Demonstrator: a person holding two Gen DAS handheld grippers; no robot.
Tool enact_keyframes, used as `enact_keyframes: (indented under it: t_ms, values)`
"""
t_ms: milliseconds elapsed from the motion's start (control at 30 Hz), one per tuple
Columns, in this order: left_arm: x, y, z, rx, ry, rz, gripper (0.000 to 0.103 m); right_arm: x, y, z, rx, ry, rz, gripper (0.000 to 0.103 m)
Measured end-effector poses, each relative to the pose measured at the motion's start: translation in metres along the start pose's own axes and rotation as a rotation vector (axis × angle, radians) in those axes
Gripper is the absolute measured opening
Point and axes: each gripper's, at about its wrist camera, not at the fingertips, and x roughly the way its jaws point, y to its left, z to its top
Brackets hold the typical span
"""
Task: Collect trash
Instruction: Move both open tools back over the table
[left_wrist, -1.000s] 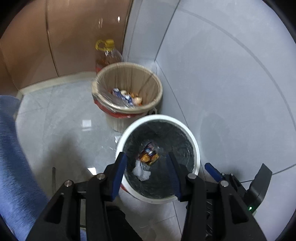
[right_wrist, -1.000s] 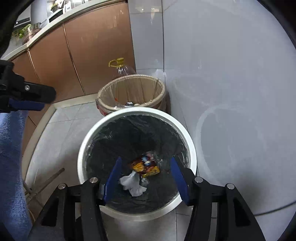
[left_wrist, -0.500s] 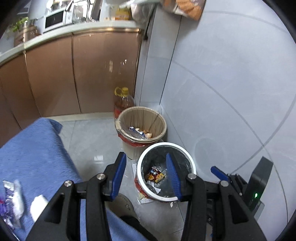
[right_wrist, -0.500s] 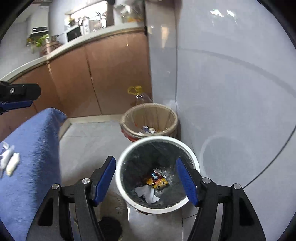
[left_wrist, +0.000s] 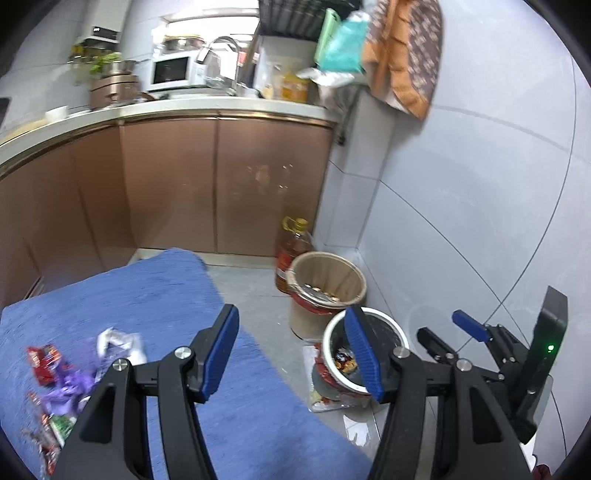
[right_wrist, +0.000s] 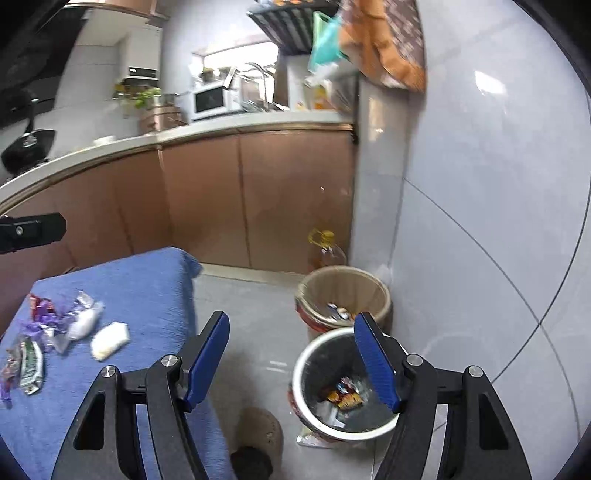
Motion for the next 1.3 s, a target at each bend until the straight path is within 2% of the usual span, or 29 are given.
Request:
enact_keyframes:
  t_ms: [367, 733, 1067, 1300]
  values:
    - [-0.073, 0.069, -0.021, -0.067, -0.064, 0.104, 0.058, -0.043, 0.065, 0.017, -0.101, -0.073, 0.115, 0.068]
    - [-0.120, 0.154, -0.035, -0.142, -0.097, 0.227, 0.063, -0.055, 0.110, 0.025, -0.157, -0.104, 0.217, 0.070]
    - [-0.110, 0.226, -0.063, -0.210, -0.021, 0.280, 0.063, -0.031, 0.133, 0.020, -0.168, -0.061, 0.299, 0.071]
    - [-0.072, 0.254, -0.083, -0.249, 0.087, 0.261, 0.063, 0.002, 0.146, 0.010, -0.177, 0.007, 0.343, 0.071]
